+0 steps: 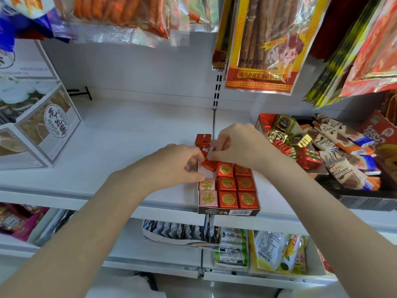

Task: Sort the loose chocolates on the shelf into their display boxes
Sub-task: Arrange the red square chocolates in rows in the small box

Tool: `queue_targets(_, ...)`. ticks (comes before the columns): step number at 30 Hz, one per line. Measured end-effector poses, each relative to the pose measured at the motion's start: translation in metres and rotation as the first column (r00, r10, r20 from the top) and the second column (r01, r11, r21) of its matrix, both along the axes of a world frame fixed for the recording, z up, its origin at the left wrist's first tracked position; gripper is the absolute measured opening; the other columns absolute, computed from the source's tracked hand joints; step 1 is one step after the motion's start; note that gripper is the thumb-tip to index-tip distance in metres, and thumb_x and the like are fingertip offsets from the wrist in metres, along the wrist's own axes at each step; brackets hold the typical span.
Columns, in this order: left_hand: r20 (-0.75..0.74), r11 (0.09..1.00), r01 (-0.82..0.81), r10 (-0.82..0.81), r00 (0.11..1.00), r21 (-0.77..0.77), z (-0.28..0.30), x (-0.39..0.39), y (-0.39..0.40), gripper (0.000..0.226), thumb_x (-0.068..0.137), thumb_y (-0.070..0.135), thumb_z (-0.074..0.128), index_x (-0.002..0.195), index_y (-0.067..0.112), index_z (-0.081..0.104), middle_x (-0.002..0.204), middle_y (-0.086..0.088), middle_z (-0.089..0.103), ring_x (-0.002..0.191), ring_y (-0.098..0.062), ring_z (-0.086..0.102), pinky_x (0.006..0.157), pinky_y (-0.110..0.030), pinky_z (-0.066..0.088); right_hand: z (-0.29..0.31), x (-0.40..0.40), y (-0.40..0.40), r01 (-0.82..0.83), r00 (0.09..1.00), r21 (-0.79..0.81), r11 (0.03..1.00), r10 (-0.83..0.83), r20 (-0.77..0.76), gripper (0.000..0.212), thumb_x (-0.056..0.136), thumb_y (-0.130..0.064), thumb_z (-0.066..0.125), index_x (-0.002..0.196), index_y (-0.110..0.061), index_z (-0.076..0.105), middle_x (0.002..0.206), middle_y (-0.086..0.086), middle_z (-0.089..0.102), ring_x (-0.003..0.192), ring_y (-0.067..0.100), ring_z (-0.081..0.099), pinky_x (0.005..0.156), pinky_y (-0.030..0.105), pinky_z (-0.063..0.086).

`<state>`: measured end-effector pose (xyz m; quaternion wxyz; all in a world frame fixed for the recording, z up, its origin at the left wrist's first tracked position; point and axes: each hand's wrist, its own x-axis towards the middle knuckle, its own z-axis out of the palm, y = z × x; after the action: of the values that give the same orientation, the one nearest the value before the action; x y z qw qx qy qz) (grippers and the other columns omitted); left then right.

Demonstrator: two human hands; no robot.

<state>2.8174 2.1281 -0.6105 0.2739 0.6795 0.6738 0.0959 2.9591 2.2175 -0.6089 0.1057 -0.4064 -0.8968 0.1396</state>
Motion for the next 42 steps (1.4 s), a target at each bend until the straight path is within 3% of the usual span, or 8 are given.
queue_targets(7, 0.040, 1.000, -0.001, 0.000, 0.999, 0.010, -0.001, -0.001, 0.001, 0.035, 0.080, 0.032, 0.066, 0.112, 0.021, 0.057, 0.096, 0.007, 0.059, 0.096, -0.012, 0.058, 0.091, -0.032, 0.047, -0.012, -0.014, -0.013, 0.018, 0.982, 0.110, 0.994, -0.039, 0.186, 0.034, 0.071, -0.036, 0.069, 0.092, -0.011, 0.058, 0.083, 0.004, 0.053, 0.083, 0.026, 0.055, 0.068, 0.030, 0.036)
queue_targets(18, 0.047, 1.000, -0.003, 0.002, 0.999, 0.020, -0.003, -0.006, 0.000, 0.042, 0.080, 0.035, 0.065, 0.119, 0.023, 0.054, 0.112, 0.003, 0.059, 0.100, -0.011, 0.057, 0.093, -0.030, 0.046, -0.003, 0.006, -0.005, 0.101, 0.953, -0.335, 0.937, -0.188, -0.239, 0.025, 0.078, -0.023, 0.069, 0.102, -0.016, 0.065, 0.082, -0.007, 0.061, 0.073, 0.006, 0.058, 0.059, 0.011, 0.043)
queue_targets(21, 0.063, 0.999, -0.012, 0.010, 0.998, 0.031, -0.005, -0.006, 0.000, 0.040, 0.081, 0.037, 0.063, 0.118, 0.025, 0.055, 0.116, 0.003, 0.058, 0.102, -0.009, 0.057, 0.090, -0.026, 0.044, -0.005, 0.009, -0.003, 0.100, 0.882, -0.524, 0.846, -0.320, -0.347, 0.022, 0.080, -0.022, 0.069, 0.100, -0.015, 0.064, 0.077, -0.006, 0.065, 0.070, 0.007, 0.065, 0.069, 0.026, 0.055)
queue_targets(25, 0.034, 0.994, -0.003, 0.000, 0.999, 0.106, -0.008, 0.000, 0.001, 0.025, 0.083, 0.040, 0.058, 0.104, 0.027, 0.064, 0.113, 0.003, 0.054, 0.109, -0.014, 0.049, 0.095, -0.032, 0.040, -0.009, 0.011, -0.005, 0.134, 0.958, -0.322, 0.937, -0.206, -0.200, 0.021, 0.080, -0.029, 0.067, 0.099, -0.019, 0.064, 0.091, -0.004, 0.062, 0.072, -0.001, 0.051, 0.058, 0.011, 0.038)
queue_targets(28, -0.043, 0.986, -0.044, 0.052, 0.998, 0.163, -0.009, 0.009, 0.002, 0.024, 0.084, 0.040, 0.057, 0.099, 0.025, 0.067, 0.122, 0.000, 0.048, 0.120, -0.020, 0.034, 0.102, -0.038, 0.031, -0.008, 0.015, -0.004, 0.129, 0.957, -0.278, 0.952, -0.194, -0.217, 0.022, 0.080, -0.030, 0.067, 0.098, -0.018, 0.064, 0.090, -0.002, 0.063, 0.071, 0.001, 0.053, 0.061, 0.012, 0.042)
queue_targets(33, -0.103, 0.974, -0.135, 0.155, 0.982, 0.183, -0.008, 0.017, 0.008, 0.033, 0.088, 0.044, 0.048, 0.108, 0.025, 0.065, 0.135, -0.001, 0.039, 0.128, -0.022, 0.022, 0.102, -0.041, 0.026, -0.007, 0.022, -0.002, 0.127, 0.916, -0.359, 0.925, -0.248, -0.315, 0.018, 0.080, -0.024, 0.068, 0.094, -0.015, 0.063, 0.087, 0.007, 0.070, 0.078, 0.020, 0.069, 0.077, 0.041, 0.057)
queue_targets(39, -0.162, 0.967, -0.208, 0.230, 0.960, 0.145, -0.012, 0.026, 0.016, 0.042, 0.079, 0.060, 0.050, 0.103, 0.030, 0.066, 0.134, -0.001, 0.039, 0.128, -0.024, 0.021, 0.097, -0.042, 0.029, 0.005, 0.037, -0.001, 0.165, 0.899, -0.348, 0.923, -0.286, -0.332, 0.022, 0.085, -0.031, 0.060, 0.102, -0.017, 0.059, 0.078, 0.003, 0.068, 0.071, 0.011, 0.065, 0.070, 0.027, 0.053)
queue_targets(42, -0.195, 0.961, -0.220, 0.251, 0.948, 0.164, -0.015, 0.034, 0.019, 0.043, 0.076, 0.062, 0.053, 0.103, 0.031, 0.066, 0.130, -0.001, 0.041, 0.125, -0.024, 0.023, 0.096, -0.040, 0.029, 0.010, 0.046, -0.002, 0.167, 0.863, -0.473, 0.865, -0.360, -0.354, 0.028, 0.085, -0.030, 0.059, 0.104, -0.010, 0.062, 0.072, 0.006, 0.065, 0.068, 0.016, 0.062, 0.078, 0.033, 0.054)
